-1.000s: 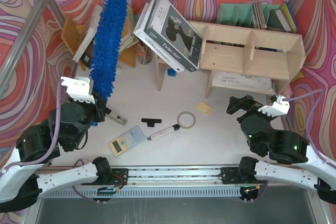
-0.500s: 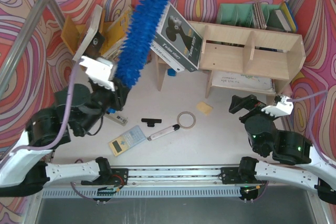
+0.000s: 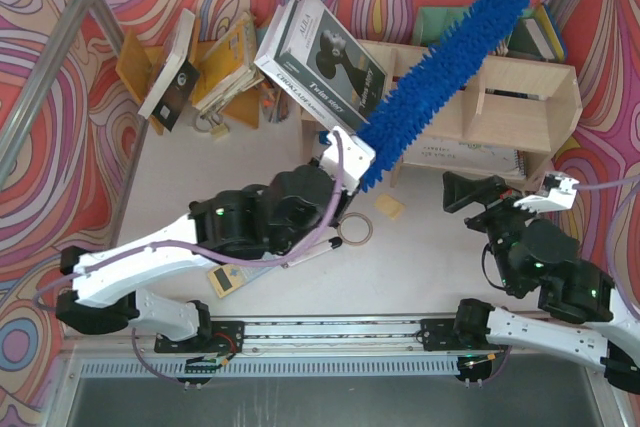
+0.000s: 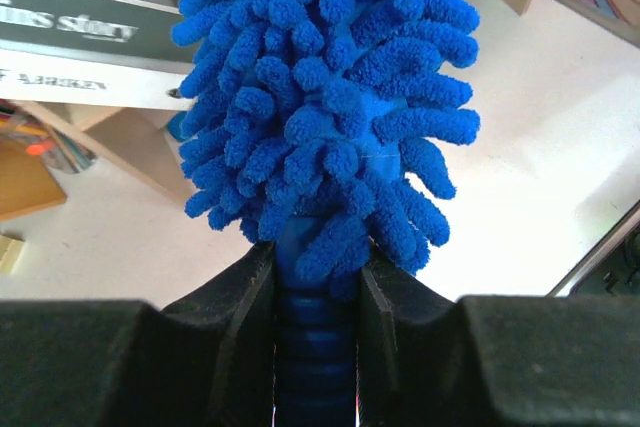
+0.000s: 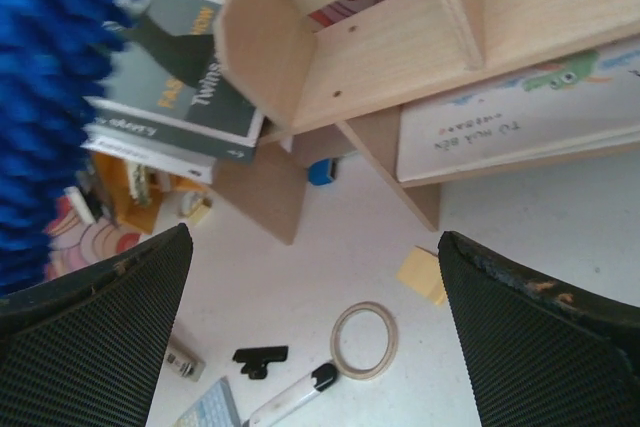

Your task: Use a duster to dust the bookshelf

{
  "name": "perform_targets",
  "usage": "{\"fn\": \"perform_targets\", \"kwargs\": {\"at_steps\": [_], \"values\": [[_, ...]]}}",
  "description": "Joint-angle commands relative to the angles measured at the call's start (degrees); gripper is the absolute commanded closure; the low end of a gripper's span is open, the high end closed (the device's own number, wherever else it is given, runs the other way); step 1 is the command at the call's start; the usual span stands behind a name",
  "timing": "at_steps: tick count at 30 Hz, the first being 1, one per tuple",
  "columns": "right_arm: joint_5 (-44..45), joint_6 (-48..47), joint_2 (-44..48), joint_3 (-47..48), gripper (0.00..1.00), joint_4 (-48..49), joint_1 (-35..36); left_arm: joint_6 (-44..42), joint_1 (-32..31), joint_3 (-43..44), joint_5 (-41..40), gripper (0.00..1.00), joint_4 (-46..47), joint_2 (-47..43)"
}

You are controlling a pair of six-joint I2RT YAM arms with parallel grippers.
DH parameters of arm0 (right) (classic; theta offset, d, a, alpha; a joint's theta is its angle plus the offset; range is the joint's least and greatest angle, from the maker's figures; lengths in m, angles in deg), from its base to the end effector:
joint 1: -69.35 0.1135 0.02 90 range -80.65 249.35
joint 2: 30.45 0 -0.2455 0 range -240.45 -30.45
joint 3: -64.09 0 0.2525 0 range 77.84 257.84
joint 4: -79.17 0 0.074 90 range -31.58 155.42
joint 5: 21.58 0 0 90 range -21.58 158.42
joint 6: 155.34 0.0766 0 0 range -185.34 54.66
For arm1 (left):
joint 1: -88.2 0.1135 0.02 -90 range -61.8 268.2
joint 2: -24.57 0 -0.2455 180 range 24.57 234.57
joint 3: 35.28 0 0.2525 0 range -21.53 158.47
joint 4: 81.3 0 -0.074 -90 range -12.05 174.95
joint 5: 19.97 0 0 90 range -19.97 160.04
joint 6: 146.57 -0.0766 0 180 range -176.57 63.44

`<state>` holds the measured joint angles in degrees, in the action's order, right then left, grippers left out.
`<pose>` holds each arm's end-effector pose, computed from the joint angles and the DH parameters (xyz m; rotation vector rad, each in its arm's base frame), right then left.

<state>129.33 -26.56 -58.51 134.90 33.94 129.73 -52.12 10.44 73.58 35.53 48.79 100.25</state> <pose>0.1076 0.0538 0.3956 0.5141 1.5293 0.4890 0.1064 -0.2859 0.4501 0.7358 1.6799 -0.4555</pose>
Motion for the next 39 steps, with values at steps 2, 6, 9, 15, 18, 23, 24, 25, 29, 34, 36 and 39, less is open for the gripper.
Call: {"fn": "perform_targets", "kwargs": {"at_steps": [2, 6, 9, 15, 18, 23, 24, 25, 29, 34, 36, 39], "values": [[-14.1, -17.5, 3.8, -4.6, 0.01, 17.4, 0.5, 3.4, 0.0, -2.9, 3.9, 1.00, 8.4, 3.4], [-22.5, -19.2, 1.0, -4.4, 0.01, 19.4, 0.5, 5.9, 0.0, -7.4, 7.1, 1.00, 13.2, 5.1], [-17.2, -14.7, -3.5, -2.4, 0.01, 15.4, 0.6, 6.7, 0.0, -12.4, 8.9, 1.00, 19.5, 4.1], [-7.0, -4.8, -6.7, -3.4, 0.03, 12.1, 0.5, 7.7, -0.3, -21.9, 12.9, 1.00, 30.0, -0.4], [-3.4, 3.2, -6.3, -4.7, 0.05, 8.8, 0.6, 7.5, -0.6, -25.6, 14.2, 1.00, 32.9, -2.2], [-1.4, 5.2, -5.8, -7.0, 0.11, 11.3, 0.5, 6.1, -2.0, -29.6, 16.6, 1.00, 35.9, -3.9], [-0.9, 5.6, -6.1, -6.8, 0.12, 11.1, 0.5, 5.7, -2.5, -30.4, 17.3, 1.00, 36.4, -4.1], [-0.5, 6.3, -6.9, -6.4, 0.14, 10.6, 0.5, 5.3, -2.8, -31.1, 17.9, 1.00, 36.7, -4.5], [0.9, 8.9, -8.0, -5.5, 0.23, 9.2, 0.5, 5.2, -3.3, -33.1, 19.0, 1.00, 35.5, -5.0], [4.7, 29.7, -8.1, -6.6, 0.59, -1.0, 0.6, 6.4, -3.5, -34.4, 16.6, 1.00, 32.4, -4.9], [6.3, 44.1, -8.7, -7.3, 0.70, -10.0, 0.5, 6.7, -3.5, -34.5, 14.2, 0.96, 31.3, -4.7], [6.9, 51.9, -10.1, -7.7, 0.75, -14.6, 0.5, 7.5, -3.5, -34.3, 10.7, 0.86, 29.4, -4.2]]}}
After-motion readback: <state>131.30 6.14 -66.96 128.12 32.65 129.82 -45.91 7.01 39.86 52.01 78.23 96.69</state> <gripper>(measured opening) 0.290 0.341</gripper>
